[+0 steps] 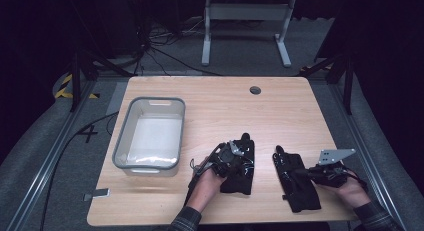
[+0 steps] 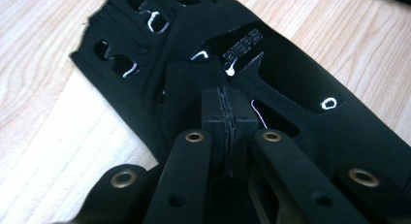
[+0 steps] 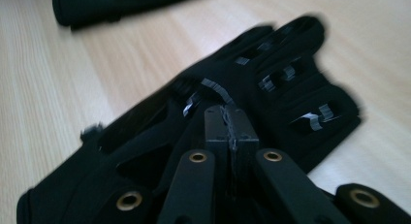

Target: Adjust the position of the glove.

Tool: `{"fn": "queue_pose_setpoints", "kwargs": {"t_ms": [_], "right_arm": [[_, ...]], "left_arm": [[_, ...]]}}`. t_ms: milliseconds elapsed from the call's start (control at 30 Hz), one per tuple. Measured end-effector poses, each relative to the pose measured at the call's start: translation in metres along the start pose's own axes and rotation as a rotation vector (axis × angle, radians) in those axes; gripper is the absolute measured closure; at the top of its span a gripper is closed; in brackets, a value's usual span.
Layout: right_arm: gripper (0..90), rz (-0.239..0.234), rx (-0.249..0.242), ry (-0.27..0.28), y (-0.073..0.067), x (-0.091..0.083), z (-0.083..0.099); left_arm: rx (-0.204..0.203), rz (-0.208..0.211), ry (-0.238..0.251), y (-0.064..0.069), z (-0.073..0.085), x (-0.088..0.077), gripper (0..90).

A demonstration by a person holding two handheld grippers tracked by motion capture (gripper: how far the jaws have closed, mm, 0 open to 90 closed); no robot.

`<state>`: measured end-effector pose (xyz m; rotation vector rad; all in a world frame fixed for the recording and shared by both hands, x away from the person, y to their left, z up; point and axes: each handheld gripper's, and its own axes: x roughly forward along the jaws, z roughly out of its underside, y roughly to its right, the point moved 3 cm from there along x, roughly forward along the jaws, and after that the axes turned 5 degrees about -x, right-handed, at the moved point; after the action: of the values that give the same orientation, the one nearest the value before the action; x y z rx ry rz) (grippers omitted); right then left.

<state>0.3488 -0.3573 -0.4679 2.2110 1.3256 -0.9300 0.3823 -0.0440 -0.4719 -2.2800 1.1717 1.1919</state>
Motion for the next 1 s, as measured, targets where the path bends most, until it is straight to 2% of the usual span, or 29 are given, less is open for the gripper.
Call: {"fn": "queue_pose_setpoints", "kwargs": {"t_ms": [100, 300, 433, 567, 633, 967, 1000], "right_arm": [[89.6, -0.012, 0.0, -0.01, -0.001, 0.005, 0.001], [89.8, 0.009, 0.01, -0.003, 0.004, 0.01, -0.003], [89.8, 0.03, 0.009, -0.003, 0.012, 0.019, -0.011], [89.8, 0.037, 0.005, -0.004, 0.016, 0.026, -0.019], [89.8, 0.037, 0.003, -0.003, 0.016, 0.029, -0.022], [89.8, 0.022, -0.007, -0.002, 0.012, 0.044, -0.037], [89.8, 0.032, -0.014, -0.007, 0.011, 0.046, -0.04]], "left_arm": [[-0.006, 0.004, -0.003, 0.0, 0.001, 0.0, 89.1], [-0.008, 0.023, -0.008, 0.002, 0.003, -0.001, 89.4], [-0.012, 0.046, -0.004, 0.007, 0.007, -0.003, 89.4], [0.0, 0.047, -0.004, 0.011, 0.007, -0.002, 89.4], [0.0, 0.056, -0.005, 0.012, 0.006, -0.002, 89.4], [0.013, 0.053, -0.005, 0.014, 0.004, 0.0, 89.4], [0.015, 0.051, -0.006, 0.014, 0.004, 0.0, 89.4]]}}
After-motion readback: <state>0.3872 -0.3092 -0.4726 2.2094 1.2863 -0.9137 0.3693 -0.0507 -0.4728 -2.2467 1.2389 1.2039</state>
